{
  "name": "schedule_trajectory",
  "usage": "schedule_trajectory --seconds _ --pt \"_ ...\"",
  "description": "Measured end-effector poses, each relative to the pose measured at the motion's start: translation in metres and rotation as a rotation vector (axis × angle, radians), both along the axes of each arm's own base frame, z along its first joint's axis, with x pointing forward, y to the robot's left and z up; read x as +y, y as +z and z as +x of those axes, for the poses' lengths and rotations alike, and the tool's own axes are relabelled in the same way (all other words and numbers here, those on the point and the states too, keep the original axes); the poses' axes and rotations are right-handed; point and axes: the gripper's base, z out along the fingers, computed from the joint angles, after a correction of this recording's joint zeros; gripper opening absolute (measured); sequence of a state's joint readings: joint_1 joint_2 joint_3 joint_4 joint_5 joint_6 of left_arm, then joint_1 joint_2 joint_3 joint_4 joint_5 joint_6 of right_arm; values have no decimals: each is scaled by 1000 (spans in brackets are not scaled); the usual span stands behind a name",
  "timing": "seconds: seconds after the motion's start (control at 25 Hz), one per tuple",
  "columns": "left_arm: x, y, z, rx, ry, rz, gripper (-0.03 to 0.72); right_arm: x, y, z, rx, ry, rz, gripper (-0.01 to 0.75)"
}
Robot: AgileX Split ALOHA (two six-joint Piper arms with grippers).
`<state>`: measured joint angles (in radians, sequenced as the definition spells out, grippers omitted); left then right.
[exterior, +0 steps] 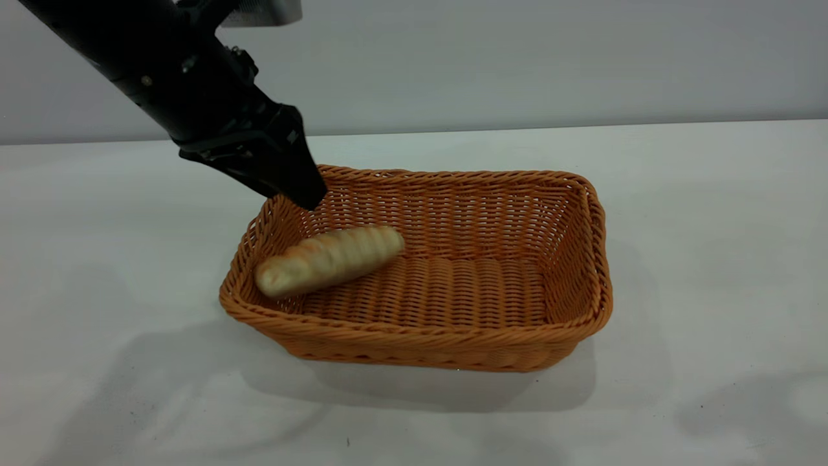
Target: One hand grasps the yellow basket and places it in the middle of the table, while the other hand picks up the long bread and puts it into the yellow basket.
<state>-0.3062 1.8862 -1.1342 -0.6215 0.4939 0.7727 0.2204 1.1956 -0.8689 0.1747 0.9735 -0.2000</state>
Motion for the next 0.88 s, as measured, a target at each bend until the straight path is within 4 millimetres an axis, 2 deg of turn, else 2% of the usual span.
schedule_trajectory --seconds 0.08,0.16,0.32,0.44,0.56,0.68,0.76,0.88 --pt "1 8 -4 15 -1 1 656 -2 -1 -1 8 6 -20 535" --pt "6 22 -11 17 -8 36 660 -4 -1 -2 11 6 -47 535" --pt "29 65 -32 6 52 211 588 -14 10 -12 -34 -32 -114 535" --pt "49 96 -54 19 151 334 534 -22 26 -31 -77 -56 -135 535" --pt "62 124 -81 3 205 357 517 -28 44 -58 -137 -66 -120 535" --pt "75 150 -120 -54 226 336 514 -35 58 -88 -196 -70 -105 535" --pt "84 162 -149 -102 238 310 513 -39 64 -108 -239 -72 -89 535" --pt "95 167 -191 -139 251 263 513 -42 67 -134 -325 -56 -49 535"
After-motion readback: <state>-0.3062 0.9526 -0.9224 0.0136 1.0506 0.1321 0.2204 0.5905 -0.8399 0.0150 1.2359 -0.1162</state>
